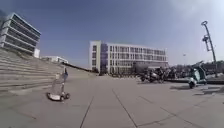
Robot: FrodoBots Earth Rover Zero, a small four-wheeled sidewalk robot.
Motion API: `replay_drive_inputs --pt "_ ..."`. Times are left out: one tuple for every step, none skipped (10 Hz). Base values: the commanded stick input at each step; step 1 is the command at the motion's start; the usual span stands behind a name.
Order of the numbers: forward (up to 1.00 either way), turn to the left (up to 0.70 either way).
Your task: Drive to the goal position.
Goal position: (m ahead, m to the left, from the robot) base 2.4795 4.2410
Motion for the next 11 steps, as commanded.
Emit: replay_drive_inputs --pt "1.00 0.02" --pt "1.00 0.03" --pt "1.00 0.07" --pt "1.00 0.12" --pt "1.00 0.13" --pt "1.00 0.14" --pt "1.00 0.12" --pt "1.00 0.09" --pt "1.00 0.11" --pt "1.00 0.17" --pt "1.00 0.18"
